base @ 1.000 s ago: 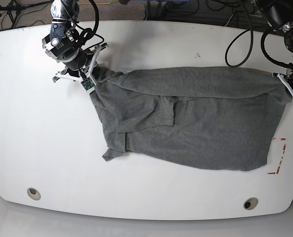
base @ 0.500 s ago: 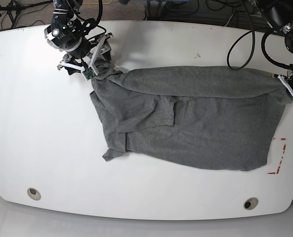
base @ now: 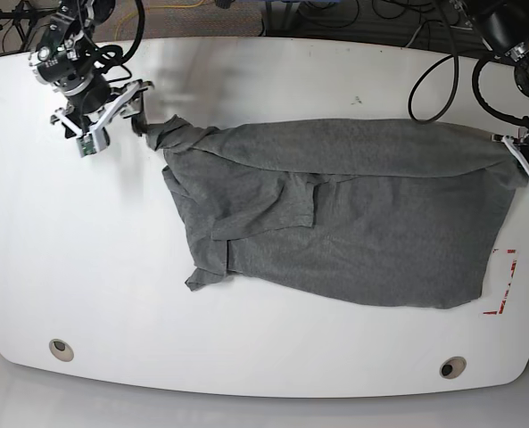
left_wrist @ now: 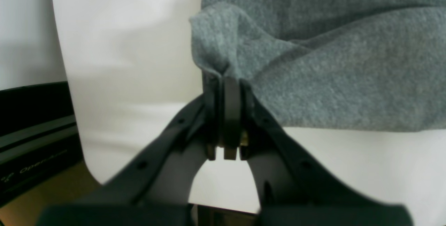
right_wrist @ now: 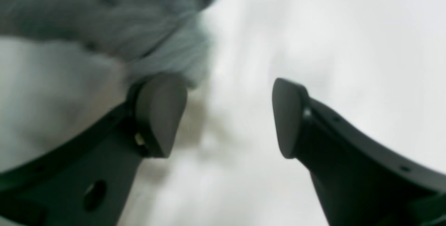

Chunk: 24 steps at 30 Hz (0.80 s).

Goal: Fold the T-shirt properly
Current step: 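Regrasp the shirt corner with the right gripper and pull it outward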

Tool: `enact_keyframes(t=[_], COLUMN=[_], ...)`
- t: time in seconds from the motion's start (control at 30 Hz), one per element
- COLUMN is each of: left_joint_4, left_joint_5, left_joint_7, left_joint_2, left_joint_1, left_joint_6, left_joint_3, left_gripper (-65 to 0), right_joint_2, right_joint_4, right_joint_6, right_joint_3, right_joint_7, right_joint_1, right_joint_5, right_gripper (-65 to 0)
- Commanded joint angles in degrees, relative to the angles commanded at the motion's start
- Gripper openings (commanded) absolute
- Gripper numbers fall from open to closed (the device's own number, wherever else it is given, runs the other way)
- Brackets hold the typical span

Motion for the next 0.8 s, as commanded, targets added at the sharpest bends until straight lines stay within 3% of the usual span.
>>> enact_keyframes(t=[0.2, 0.57, 0.8], left_joint_4=[-0.1, -0.1, -0.1], left_joint_5=[0.0, 0.0, 0.0], left_joint_7=[0.0, 0.0, 0.0], left_joint_2=[0.1, 0.0, 0.0], left_joint_1=[-0.3, -0.3, -0.3], left_joint_6=[0.0, 0.0, 0.0], left_joint_3=[0.0, 1.7, 1.8], left_gripper=[-65.0, -65.0, -65.0], right_joint_2=[-0.4, -4.8, -5.6], right_joint_4=[-0.2, -9.9, -11.7], right_joint_6=[0.0, 0.0, 0.0], right_joint_3=[0.9, 0.6, -5.2], right_joint_7=[-3.4, -3.7, -3.7], right_joint_1=[5.3, 11.3, 10.5], right_joint_5=[-0.1, -4.1, -4.3], right_gripper=[-24.9, -24.9, -24.9])
